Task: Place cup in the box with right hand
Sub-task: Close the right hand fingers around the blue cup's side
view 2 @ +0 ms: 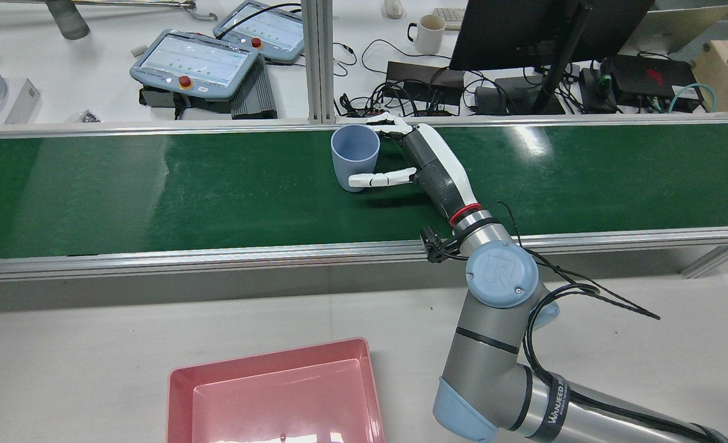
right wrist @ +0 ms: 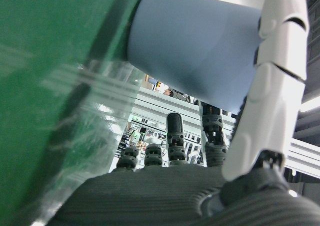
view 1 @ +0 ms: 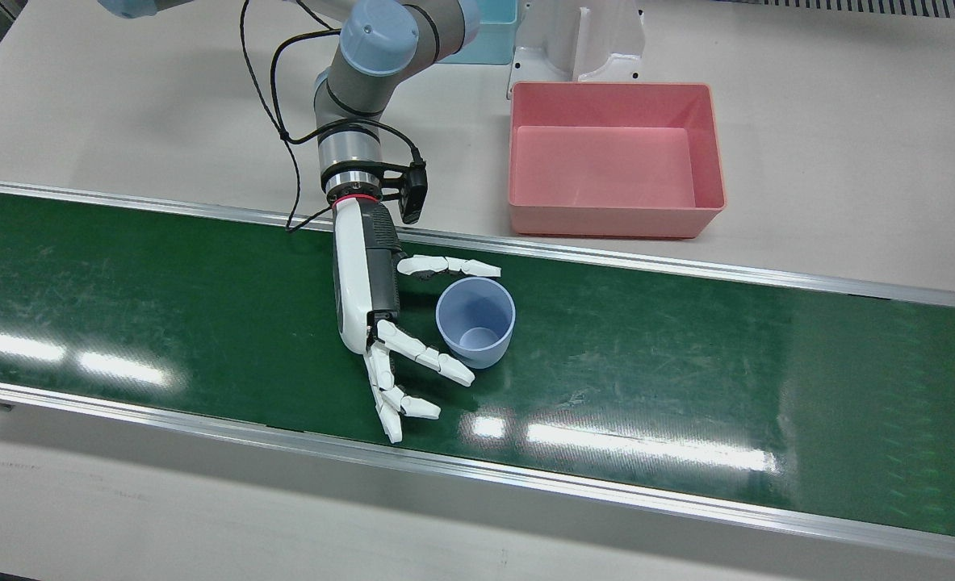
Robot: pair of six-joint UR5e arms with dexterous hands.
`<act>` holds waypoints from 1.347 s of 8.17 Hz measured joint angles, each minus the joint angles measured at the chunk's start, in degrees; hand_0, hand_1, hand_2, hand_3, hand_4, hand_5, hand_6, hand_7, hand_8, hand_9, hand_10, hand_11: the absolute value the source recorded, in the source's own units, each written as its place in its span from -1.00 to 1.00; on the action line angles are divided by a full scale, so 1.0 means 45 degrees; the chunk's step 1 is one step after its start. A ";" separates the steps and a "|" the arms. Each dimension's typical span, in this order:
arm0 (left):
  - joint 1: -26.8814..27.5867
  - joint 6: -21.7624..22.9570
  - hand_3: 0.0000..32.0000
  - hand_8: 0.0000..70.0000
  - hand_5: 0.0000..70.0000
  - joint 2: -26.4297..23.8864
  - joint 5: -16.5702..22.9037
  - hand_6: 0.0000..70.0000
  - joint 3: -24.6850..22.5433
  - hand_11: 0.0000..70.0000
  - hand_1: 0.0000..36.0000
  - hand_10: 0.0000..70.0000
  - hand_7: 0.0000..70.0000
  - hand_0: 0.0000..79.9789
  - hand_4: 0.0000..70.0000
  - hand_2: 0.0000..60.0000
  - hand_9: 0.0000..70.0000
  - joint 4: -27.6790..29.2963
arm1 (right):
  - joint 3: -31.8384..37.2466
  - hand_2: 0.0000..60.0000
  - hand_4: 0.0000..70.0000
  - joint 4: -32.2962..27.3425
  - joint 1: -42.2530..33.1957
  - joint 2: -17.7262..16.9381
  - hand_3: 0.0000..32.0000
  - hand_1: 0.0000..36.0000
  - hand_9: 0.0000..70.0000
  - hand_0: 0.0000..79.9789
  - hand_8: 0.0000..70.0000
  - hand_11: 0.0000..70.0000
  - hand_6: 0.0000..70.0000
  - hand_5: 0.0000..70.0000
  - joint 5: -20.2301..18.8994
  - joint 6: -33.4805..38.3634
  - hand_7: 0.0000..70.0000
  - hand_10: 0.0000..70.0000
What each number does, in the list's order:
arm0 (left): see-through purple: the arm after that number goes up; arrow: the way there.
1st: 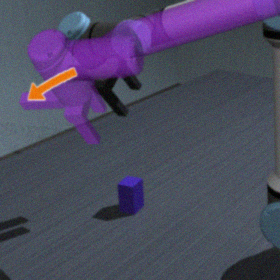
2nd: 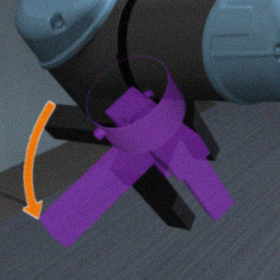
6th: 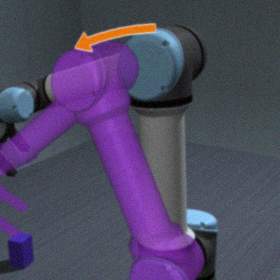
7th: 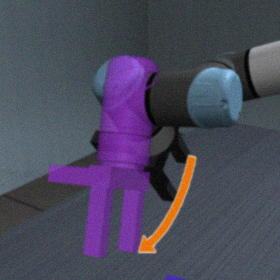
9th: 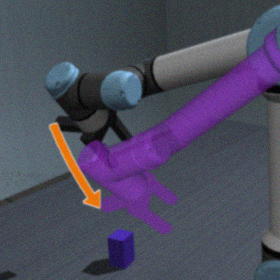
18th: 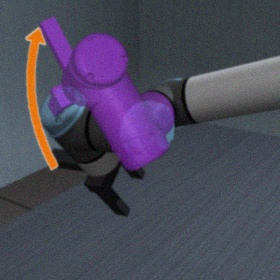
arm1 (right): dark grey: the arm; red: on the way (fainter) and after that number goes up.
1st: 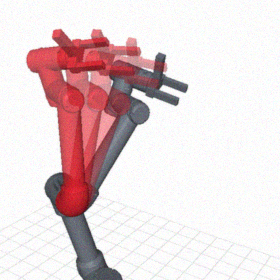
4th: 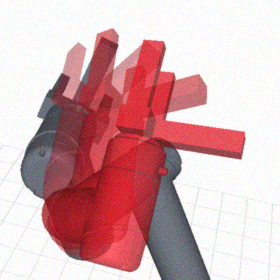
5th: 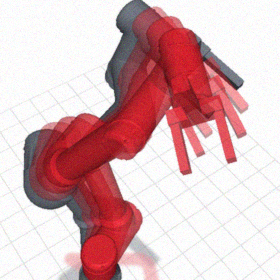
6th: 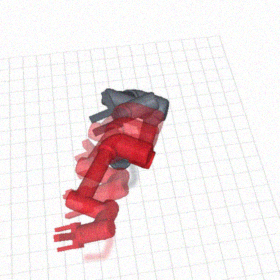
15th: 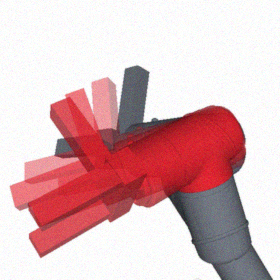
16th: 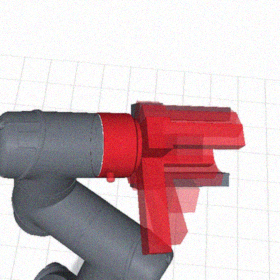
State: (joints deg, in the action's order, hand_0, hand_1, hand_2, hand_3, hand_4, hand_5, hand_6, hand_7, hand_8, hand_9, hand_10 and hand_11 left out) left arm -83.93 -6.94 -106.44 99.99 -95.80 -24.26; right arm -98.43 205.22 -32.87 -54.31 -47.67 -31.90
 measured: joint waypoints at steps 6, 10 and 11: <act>0.0000 0.0000 -1.00 -1.00 -1.00 0.0000 -0.0001 -1.00 0.0000 -1.00 -1.00 -1.00 -1.00 -1.00 -1.00 -1.00 -1.00 0.0000 | -0.0001 -0.56 -0.26 0.0000 0.0000 0.0017 -1.00 -0.05 -0.69 0.31 -0.91 -0.74 -0.78 -0.84 0.0007 0.0000 0.04 -0.86; 0.0000 0.0000 -1.00 -1.00 -1.00 0.0000 0.0006 -1.00 0.0000 -1.00 -1.00 -1.00 -1.00 -1.00 -1.00 -1.00 -1.00 0.0000 | 0.0003 -0.54 -0.24 0.0000 -0.0012 0.0018 -1.00 -0.04 -0.68 0.31 -0.91 -0.74 -0.77 -0.84 0.0007 0.0000 0.07 -0.85; 0.0000 0.0000 -1.00 -1.00 -1.00 0.0000 0.0006 -1.00 0.0000 -1.00 -1.00 -1.00 -1.00 -1.00 -1.00 -1.00 -1.00 0.0000 | 0.0011 -0.55 -0.24 0.0000 -0.0017 0.0018 -1.00 -0.05 -0.68 0.31 -0.91 -0.74 -0.77 -0.85 0.0027 0.0000 0.08 -0.85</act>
State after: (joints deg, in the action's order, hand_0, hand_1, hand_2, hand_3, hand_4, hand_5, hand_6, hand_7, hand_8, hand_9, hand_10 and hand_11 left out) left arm -83.93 -6.94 -106.44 100.02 -95.80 -24.26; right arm -98.38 205.22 -32.95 -54.23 -47.55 -31.90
